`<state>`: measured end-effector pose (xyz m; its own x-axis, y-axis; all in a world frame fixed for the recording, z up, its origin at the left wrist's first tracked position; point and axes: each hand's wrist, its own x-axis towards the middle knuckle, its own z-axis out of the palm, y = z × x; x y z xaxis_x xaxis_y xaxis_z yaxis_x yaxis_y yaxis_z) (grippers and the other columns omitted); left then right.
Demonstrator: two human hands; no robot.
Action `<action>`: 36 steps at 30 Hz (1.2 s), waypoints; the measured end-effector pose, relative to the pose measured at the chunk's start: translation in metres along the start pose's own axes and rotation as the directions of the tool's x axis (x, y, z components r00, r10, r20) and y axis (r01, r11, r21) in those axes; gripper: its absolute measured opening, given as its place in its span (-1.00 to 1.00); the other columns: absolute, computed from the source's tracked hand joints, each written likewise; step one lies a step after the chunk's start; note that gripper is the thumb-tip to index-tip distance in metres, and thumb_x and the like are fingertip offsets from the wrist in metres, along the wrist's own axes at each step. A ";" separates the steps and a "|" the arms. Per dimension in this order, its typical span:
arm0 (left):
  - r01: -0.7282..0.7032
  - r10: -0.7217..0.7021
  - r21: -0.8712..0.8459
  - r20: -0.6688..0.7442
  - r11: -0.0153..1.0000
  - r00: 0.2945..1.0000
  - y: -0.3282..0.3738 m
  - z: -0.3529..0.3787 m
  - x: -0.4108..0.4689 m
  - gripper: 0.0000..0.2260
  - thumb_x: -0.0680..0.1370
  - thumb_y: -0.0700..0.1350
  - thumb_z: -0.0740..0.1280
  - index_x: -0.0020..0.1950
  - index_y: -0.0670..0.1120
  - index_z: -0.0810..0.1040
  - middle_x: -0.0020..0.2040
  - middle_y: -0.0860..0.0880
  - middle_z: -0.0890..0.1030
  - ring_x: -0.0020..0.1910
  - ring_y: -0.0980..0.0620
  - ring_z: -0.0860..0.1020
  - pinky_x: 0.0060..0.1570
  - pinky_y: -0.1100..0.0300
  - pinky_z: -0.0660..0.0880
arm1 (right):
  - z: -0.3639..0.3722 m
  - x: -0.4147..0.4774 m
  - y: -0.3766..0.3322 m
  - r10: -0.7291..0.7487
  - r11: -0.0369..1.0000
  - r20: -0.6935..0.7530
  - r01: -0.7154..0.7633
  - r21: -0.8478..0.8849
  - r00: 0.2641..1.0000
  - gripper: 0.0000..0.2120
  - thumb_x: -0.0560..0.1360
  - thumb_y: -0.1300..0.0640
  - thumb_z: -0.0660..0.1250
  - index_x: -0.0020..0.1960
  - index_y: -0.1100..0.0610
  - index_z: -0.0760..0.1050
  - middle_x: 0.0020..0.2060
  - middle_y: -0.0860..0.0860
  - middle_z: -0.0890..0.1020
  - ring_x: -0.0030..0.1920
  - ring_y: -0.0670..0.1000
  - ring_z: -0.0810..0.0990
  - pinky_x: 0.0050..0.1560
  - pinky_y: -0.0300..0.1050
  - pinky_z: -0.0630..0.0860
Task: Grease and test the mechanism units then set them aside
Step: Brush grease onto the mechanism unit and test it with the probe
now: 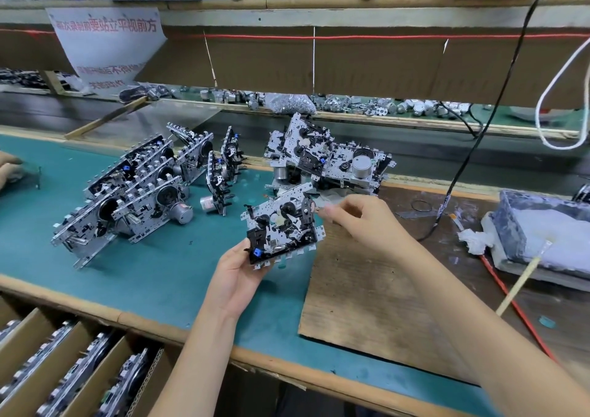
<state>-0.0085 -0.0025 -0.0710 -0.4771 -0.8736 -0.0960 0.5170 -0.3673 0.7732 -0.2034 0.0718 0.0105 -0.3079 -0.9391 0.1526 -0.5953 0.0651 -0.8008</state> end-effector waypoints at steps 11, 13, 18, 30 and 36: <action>-0.045 0.038 0.094 0.072 0.995 0.997 -0.002 0.002 -0.001 -0.74 0.34 -0.09 0.34 -0.13 -0.22 0.69 -0.13 -0.15 0.69 -0.18 -0.05 0.65 -0.19 0.14 0.58 | 0.028 0.004 -0.050 -0.276 0.380 0.430 0.509 -0.772 0.859 0.11 0.29 -0.41 0.28 0.51 0.21 -0.17 0.42 0.13 0.25 0.42 0.09 0.20 0.36 0.39 -0.25; -0.052 0.045 0.110 0.069 0.993 0.997 -0.002 0.002 0.000 -0.74 0.36 -0.10 0.32 -0.11 -0.23 0.68 -0.12 -0.16 0.68 -0.17 -0.06 0.64 -0.17 0.11 0.58 | 0.034 0.006 -0.049 -0.241 0.364 0.434 0.496 -0.788 0.868 0.12 0.29 -0.40 0.28 0.51 0.19 -0.21 0.38 0.15 0.29 0.39 0.12 0.24 0.34 0.44 -0.17; -0.060 0.050 0.123 0.084 0.991 0.995 -0.003 0.003 -0.001 -0.68 0.54 -0.25 0.13 -0.14 -0.23 0.69 -0.13 -0.13 0.69 -0.19 0.00 0.65 -0.21 0.19 0.59 | 0.040 0.005 -0.043 -0.249 0.383 0.404 0.473 -0.794 0.880 0.00 0.29 -0.33 0.32 0.50 0.13 -0.04 0.28 0.15 0.38 0.28 0.16 0.32 0.33 0.45 -0.13; -0.044 0.041 0.079 0.039 0.996 0.998 -0.004 0.005 0.000 -0.61 0.60 -0.24 0.09 -0.18 -0.17 0.71 -0.15 -0.07 0.70 -0.22 0.07 0.63 -0.28 0.27 0.56 | -0.010 -0.005 -0.030 -0.023 0.922 0.137 0.074 -0.380 0.990 -0.46 0.60 -0.10 0.04 0.48 0.16 0.15 0.39 0.10 0.34 0.33 0.04 0.33 0.27 -0.09 0.27; -0.055 0.050 0.106 0.054 0.993 0.997 -0.006 0.006 -0.003 -0.62 0.58 -0.20 0.12 -0.21 -0.10 0.73 -0.18 -0.02 0.70 -0.25 0.11 0.61 -0.31 0.32 0.51 | -0.027 -0.012 -0.016 0.248 0.968 0.337 -0.242 -0.061 0.908 -0.77 0.57 0.17 0.23 -0.11 0.33 0.53 -0.32 0.06 0.54 -0.49 -0.16 0.50 -0.47 -0.43 0.37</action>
<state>-0.0141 0.0045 -0.0718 -0.4887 -0.8722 -0.0230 0.4647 -0.2825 0.8392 -0.2104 0.0913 0.0368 -0.1771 -0.9505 -0.2552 -0.5476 0.3106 -0.7770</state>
